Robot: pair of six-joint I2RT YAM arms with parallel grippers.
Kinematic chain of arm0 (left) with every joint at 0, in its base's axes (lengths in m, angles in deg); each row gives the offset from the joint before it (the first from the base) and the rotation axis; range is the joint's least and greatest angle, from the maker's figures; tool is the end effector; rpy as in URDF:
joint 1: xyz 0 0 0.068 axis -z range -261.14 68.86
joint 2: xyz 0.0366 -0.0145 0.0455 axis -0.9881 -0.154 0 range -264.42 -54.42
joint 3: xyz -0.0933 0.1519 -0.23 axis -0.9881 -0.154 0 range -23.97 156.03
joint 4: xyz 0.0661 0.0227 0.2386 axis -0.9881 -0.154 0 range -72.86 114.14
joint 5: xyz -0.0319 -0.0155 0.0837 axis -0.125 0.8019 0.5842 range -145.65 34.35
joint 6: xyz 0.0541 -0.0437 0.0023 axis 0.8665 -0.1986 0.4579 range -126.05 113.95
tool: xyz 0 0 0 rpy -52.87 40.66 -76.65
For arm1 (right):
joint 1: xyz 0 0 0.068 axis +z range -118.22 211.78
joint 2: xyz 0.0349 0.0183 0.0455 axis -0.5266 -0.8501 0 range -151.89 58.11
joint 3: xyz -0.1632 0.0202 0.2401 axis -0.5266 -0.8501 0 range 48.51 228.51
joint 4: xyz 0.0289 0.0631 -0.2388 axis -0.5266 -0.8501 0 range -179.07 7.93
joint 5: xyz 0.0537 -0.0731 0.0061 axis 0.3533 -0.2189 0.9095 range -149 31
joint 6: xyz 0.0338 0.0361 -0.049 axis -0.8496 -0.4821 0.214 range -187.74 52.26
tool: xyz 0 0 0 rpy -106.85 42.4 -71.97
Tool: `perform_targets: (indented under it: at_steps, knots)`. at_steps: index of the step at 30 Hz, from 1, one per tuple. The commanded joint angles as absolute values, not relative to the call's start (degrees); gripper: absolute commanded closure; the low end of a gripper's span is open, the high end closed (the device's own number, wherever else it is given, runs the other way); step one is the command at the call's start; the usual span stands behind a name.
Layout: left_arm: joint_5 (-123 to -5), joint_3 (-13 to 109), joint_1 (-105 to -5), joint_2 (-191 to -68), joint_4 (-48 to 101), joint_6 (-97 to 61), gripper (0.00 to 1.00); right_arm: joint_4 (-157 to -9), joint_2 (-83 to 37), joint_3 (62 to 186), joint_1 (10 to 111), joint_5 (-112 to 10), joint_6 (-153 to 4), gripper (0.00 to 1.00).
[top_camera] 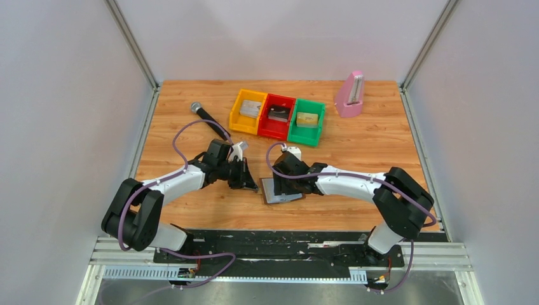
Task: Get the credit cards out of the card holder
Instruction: Remove the credit card from the card holder.
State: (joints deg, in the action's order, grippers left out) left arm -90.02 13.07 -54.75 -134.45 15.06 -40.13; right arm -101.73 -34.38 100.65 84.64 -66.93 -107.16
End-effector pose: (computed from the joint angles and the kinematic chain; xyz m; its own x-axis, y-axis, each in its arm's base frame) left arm 0.2144 -0.1421 0.1830 -0.9650 -0.0375 -0.2596 0.1654 0.6811 -0.7132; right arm 0.1948 0.2444 0.1793 -0.8790 -0.1188 -0.4618 -0.2457 0.9428 0.2251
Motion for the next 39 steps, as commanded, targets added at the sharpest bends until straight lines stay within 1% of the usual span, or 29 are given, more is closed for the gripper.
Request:
perform_targets:
  at_steps: [1, 6, 13, 15, 19, 24, 28, 35, 39]
  knots:
    - [-89.89, 14.24, -54.60, -132.97, 14.73, -38.45, 1.00, -103.88, -31.20, 100.82, 85.04, -71.20, -107.98, 0.41]
    - [-89.87, 14.66, -54.60, -133.37, 14.24, -38.03, 1.00, -106.39, -30.03, 100.37, 85.00, -74.21, -108.79, 0.41]
    - [-90.63, 15.45, -54.60, -133.94, 13.44, -36.90, 1.00, -114.51, -27.93, 101.35, 84.32, -80.11, -111.35, 0.41]
    - [-91.26, 15.57, -54.60, -134.08, 13.44, -36.67, 1.00, -115.81, -26.59, 101.82, 83.98, -79.97, -111.42, 0.40]
    - [-92.36, 15.59, -54.60, -134.29, 13.86, -36.49, 1.00, -115.11, -23.80, 103.33, 83.94, -77.05, -109.96, 0.40]
    - [-93.11, 15.67, -54.60, -134.32, 14.32, -36.79, 1.00, -105.99, -22.43, 102.07, 84.07, -68.50, -104.74, 0.37]
    - [-93.36, 15.80, -54.60, -134.16, 14.16, -36.80, 1.00, -101.42, -24.29, 101.58, 84.08, -63.69, -103.55, 0.36]
    - [-93.55, 15.76, -54.60, -134.20, 14.04, -36.80, 1.00, -97.92, -29.69, 102.22, 84.07, -57.55, -102.03, 0.31]
    - [-93.65, 15.76, -54.56, -134.10, 14.05, -36.80, 1.00, -97.43, -32.20, 102.13, 84.07, -56.28, -101.75, 0.31]
